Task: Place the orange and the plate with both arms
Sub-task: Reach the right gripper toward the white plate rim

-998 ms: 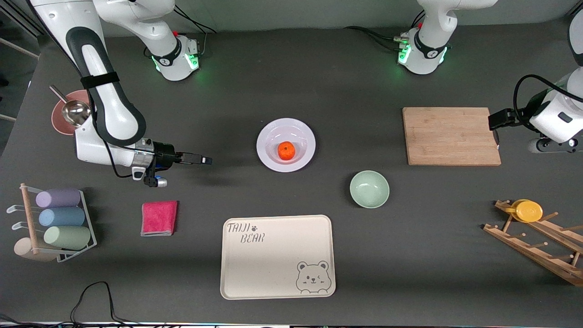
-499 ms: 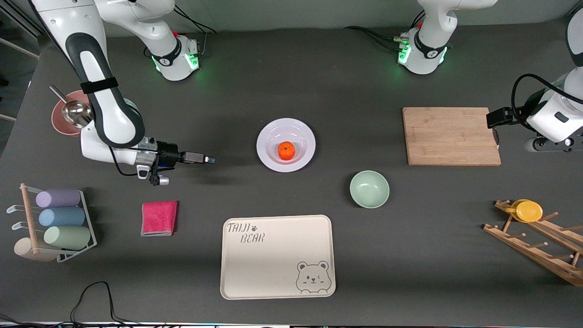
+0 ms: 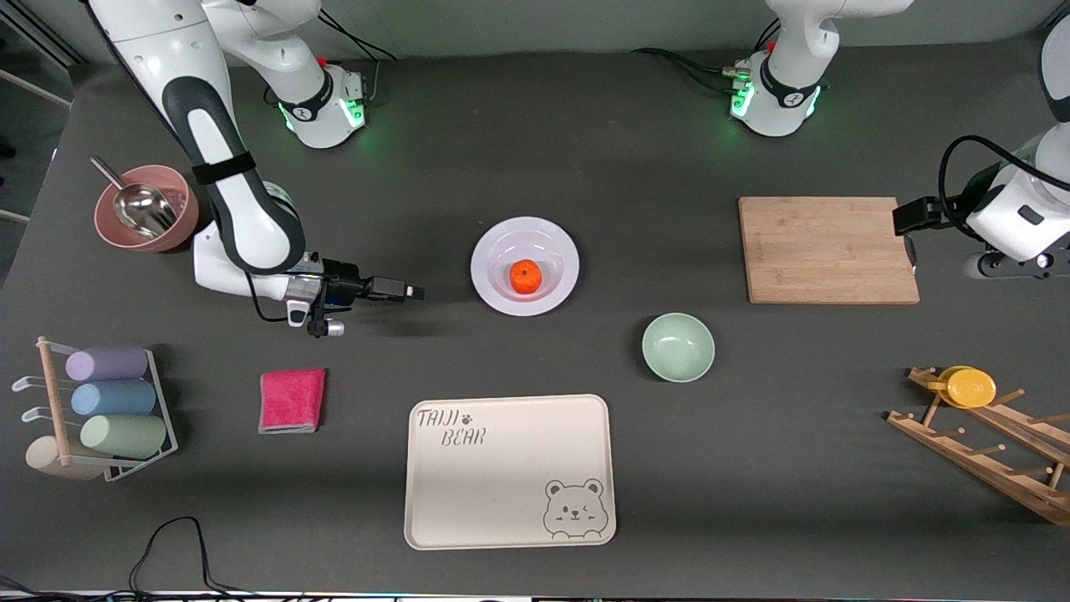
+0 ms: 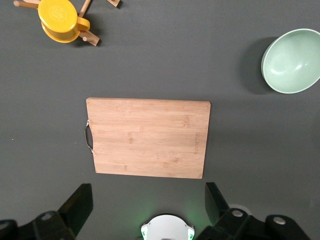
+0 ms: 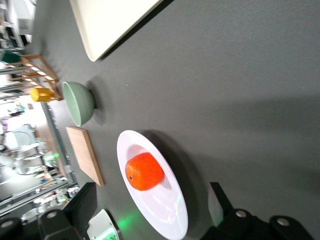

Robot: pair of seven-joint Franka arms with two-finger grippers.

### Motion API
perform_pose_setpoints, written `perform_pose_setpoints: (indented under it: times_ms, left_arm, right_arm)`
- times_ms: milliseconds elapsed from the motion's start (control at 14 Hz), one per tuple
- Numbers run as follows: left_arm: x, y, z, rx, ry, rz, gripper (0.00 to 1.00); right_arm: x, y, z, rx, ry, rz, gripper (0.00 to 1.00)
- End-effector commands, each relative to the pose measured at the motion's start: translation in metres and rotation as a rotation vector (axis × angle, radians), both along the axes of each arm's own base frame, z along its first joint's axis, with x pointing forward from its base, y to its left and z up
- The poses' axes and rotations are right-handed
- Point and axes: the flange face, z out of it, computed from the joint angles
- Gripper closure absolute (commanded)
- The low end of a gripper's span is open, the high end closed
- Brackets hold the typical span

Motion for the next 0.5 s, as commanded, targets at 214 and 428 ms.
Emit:
perform_pose_setpoints:
  times_ms: [214,428]
  left_arm:
    - [0.001,0.0,0.006,0.007,0.005,-0.004,0.0]
    - [0.001,0.0,0.006,0.007,0.005,-0.004,0.0]
  right_arm:
    - [-0.017,0.017,-0.021,0.039,-0.033,0.007,0.04]
    - [-0.026,0.045,-0.025,0.059,-0.022,-0.004,0.03]
